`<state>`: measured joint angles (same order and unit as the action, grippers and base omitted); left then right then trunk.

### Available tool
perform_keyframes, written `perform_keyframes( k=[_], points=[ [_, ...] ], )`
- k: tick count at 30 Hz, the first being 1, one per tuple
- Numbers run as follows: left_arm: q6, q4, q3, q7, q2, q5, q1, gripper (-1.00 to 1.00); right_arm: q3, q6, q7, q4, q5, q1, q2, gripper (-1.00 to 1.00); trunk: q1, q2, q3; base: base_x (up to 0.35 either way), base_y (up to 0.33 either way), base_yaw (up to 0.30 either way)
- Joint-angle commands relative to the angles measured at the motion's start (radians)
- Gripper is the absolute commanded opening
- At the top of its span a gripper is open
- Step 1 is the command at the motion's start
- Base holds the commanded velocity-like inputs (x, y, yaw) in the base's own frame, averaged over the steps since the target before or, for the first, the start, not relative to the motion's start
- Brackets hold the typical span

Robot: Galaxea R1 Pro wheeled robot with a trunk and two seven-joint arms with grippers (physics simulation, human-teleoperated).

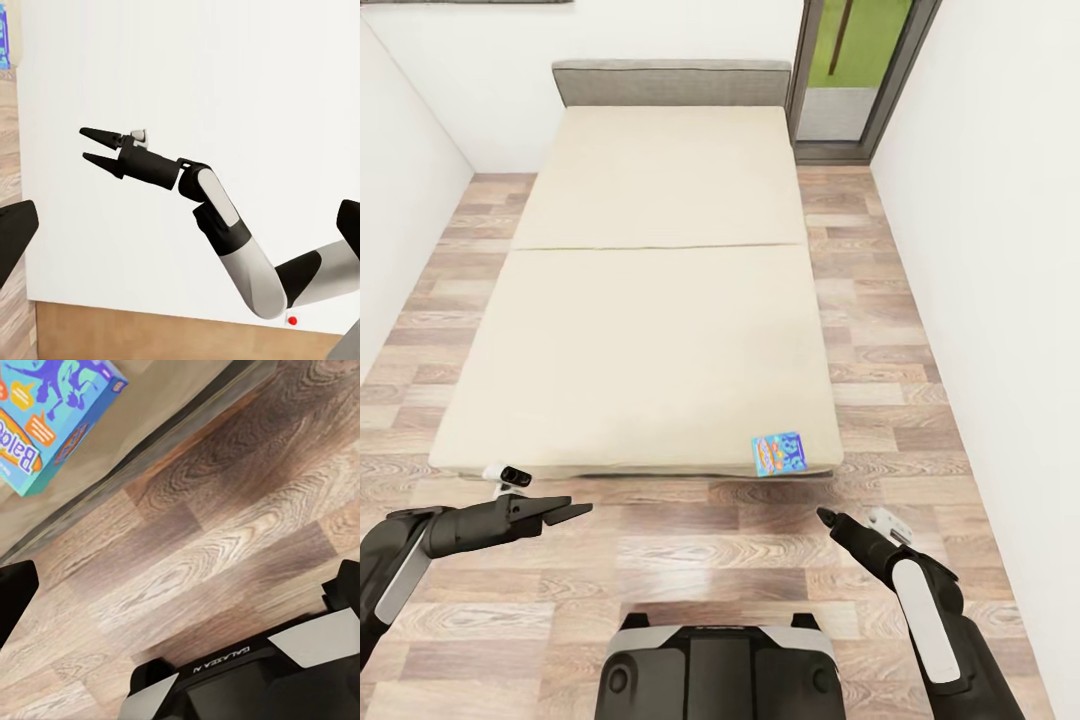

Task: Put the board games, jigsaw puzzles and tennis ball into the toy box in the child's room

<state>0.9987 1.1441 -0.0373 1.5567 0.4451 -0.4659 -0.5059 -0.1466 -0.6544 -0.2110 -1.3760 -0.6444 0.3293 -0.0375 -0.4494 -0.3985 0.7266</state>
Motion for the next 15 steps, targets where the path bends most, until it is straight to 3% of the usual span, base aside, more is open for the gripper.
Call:
perform_keyframes(
  k=[1, 15],
  points=[
    [0.011, 0.0, 0.001, 0.003, 0.0, 0.0, 0.0, 1.0, -0.001, -0.004, -0.008, -0.002, -0.011, 0.0, -0.001, 1.0, -0.001, -0.002, -0.001, 0.0, 0.0, 0.0],
    [0.011, 0.0, 0.0, 0.003, 0.002, 0.0, 0.0, 1.0, 0.002, -0.004, -0.009, -0.002, -0.009, 0.0, -0.002, 1.0, -0.001, -0.002, -0.024, 0.0, 0.0, 0.0]
  ],
)
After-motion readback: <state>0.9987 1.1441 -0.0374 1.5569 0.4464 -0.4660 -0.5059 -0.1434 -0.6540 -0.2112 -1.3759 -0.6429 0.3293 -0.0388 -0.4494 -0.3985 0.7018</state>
